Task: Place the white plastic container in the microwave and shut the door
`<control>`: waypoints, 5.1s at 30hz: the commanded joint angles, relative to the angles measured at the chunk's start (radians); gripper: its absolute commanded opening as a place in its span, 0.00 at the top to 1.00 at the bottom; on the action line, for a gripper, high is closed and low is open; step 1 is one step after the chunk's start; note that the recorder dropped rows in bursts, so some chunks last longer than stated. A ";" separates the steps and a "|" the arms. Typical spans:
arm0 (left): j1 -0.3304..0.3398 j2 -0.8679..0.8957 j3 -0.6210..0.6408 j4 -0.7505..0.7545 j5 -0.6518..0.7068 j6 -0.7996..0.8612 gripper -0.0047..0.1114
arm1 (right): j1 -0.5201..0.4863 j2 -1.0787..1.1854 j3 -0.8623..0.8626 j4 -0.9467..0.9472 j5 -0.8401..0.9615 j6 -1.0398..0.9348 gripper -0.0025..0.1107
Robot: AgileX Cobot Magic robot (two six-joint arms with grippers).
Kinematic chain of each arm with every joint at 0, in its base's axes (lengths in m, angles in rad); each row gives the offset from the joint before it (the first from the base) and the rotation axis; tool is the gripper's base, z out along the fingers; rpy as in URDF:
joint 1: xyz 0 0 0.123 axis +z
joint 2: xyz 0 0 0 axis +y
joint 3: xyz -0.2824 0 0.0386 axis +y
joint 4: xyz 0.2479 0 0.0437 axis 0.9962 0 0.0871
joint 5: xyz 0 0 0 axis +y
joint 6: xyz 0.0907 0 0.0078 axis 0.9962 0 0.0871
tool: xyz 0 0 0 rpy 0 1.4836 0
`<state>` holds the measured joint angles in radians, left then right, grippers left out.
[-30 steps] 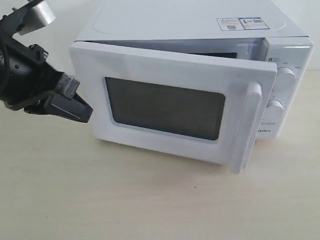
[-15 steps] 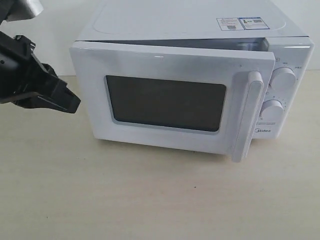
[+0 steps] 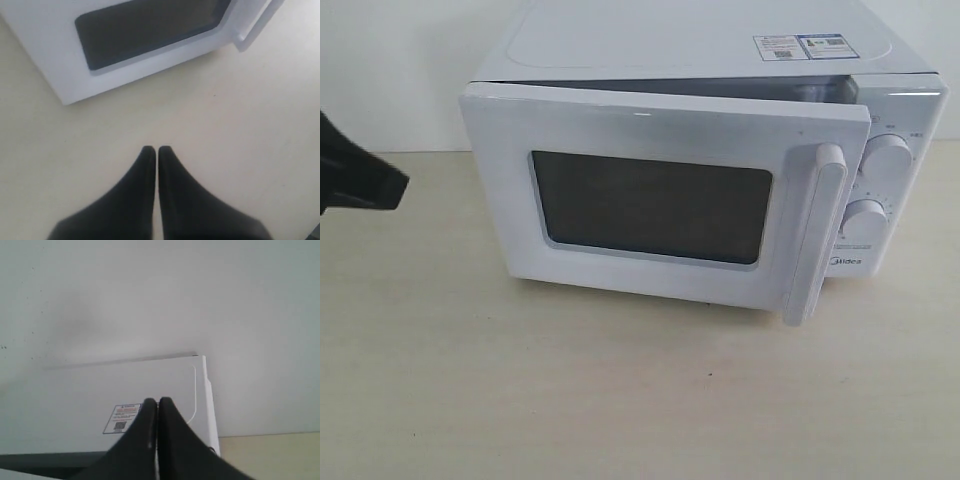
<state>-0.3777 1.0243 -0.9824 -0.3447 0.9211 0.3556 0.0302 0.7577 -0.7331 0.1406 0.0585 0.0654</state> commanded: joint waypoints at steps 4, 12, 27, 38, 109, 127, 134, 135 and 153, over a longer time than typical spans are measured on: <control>-0.004 -0.142 0.153 0.128 -0.028 -0.117 0.92 | 0.170 0.061 -0.061 0.081 0.077 -0.030 0.98; -0.004 -0.180 0.202 0.126 -0.043 -0.129 0.92 | 0.501 0.222 -0.091 0.028 0.047 -0.065 0.98; -0.004 -0.180 0.204 0.126 -0.108 -0.131 0.92 | 0.542 0.359 0.146 0.052 -0.216 0.078 0.98; -0.004 -0.180 0.204 0.125 -0.121 -0.131 0.92 | 0.490 0.474 0.164 0.514 -0.393 -0.384 0.98; -0.004 -0.180 0.204 0.147 -0.147 -0.127 0.92 | 0.490 -0.177 0.198 0.790 -0.236 -1.010 0.98; -0.004 -0.180 0.204 0.147 -0.167 -0.127 0.92 | 0.146 -0.597 0.198 0.787 0.049 -1.044 0.98; -0.004 -0.180 0.204 0.147 -0.167 -0.127 0.92 | -0.062 -0.593 0.198 0.787 0.183 -1.022 0.98; -0.004 -0.180 0.204 0.147 -0.167 -0.127 0.92 | -0.071 -0.593 0.198 0.787 0.195 -1.013 0.98; -0.004 -0.180 0.204 0.147 -0.167 -0.127 0.92 | -0.074 -0.667 0.610 -0.334 0.153 0.138 0.98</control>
<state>-0.3777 0.8524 -0.7827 -0.2011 0.7655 0.2361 -0.0393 0.1235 -0.1914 -0.1609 0.2193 0.2036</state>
